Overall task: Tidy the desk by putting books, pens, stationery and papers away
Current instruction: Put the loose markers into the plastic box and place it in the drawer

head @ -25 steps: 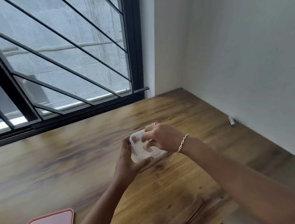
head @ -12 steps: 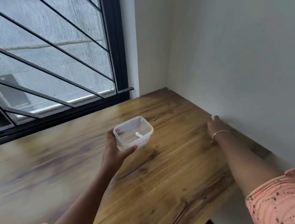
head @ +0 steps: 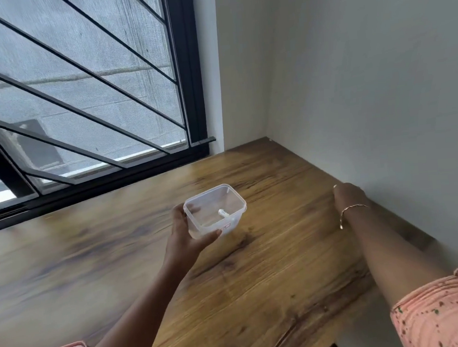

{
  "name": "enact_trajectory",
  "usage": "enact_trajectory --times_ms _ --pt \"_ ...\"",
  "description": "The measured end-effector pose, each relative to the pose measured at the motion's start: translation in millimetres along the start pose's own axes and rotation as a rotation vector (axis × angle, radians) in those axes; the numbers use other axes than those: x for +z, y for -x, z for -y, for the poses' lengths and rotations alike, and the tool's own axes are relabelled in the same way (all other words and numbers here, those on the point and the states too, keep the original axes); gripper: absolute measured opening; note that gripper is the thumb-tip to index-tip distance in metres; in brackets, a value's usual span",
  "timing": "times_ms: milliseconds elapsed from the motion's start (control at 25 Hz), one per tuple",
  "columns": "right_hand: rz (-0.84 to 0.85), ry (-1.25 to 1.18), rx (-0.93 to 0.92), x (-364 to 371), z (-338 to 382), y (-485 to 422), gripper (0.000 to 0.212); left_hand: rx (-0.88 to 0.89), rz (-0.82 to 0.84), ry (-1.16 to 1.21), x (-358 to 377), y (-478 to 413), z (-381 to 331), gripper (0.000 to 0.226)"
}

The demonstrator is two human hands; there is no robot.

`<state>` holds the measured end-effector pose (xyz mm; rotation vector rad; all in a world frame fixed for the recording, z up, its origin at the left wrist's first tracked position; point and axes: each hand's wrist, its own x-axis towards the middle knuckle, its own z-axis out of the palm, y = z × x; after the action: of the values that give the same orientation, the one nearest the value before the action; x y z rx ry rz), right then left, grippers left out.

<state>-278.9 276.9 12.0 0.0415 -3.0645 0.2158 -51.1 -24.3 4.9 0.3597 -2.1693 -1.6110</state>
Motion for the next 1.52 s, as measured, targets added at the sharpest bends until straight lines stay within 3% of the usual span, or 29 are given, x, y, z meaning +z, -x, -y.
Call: enact_trajectory --times_ms 160,320,400,520,720,880,1080,1200,1240,1320,1440,1520 --pt "-0.094 -0.319 -0.031 -26 25 19 0.023 0.013 0.008 -0.024 -2 6 -1 0.077" --pt "-0.098 -0.712 -0.613 -76 108 71 0.021 0.03 0.014 -0.026 -5 11 -2 0.071" --pt "-0.072 -0.641 -0.89 -86 146 100 0.019 0.042 0.015 -0.025 -6 13 -3 0.071" --pt "-0.005 -0.441 -1.058 -82 188 128 0.017 0.055 0.0 -0.015 -15 18 -7 0.074" --pt "0.082 -0.31 -1.125 -71 221 149 0.019 0.084 -0.054 -0.01 -41 37 -10 0.076" --pt "0.009 -0.717 -1.126 -79 243 173 0.015 0.059 -0.172 -0.006 -79 63 -1 0.072" --pt "0.073 -1.164 -0.774 -56 276 212 0.011 -0.009 -0.361 0.017 -146 102 9 0.076" --pt "0.353 -0.957 -0.766 -26 301 257 0.014 -0.036 -0.472 0.031 -198 128 15 0.071" --pt "0.464 -0.785 -0.869 -17 310 279 0.018 -0.039 -0.497 0.032 -215 136 18 0.071" --pt "0.61 -0.404 -1.095 -1 326 321 0.048 -0.041 -0.531 0.036 -243 150 22 0.077" --pt "0.6 0.006 -1.221 12 353 363 0.081 -0.05 -0.551 0.051 -279 170 24 0.085" --pt "0.555 0.156 -1.226 14 366 378 0.096 -0.059 -0.557 0.062 -299 184 27 0.085"
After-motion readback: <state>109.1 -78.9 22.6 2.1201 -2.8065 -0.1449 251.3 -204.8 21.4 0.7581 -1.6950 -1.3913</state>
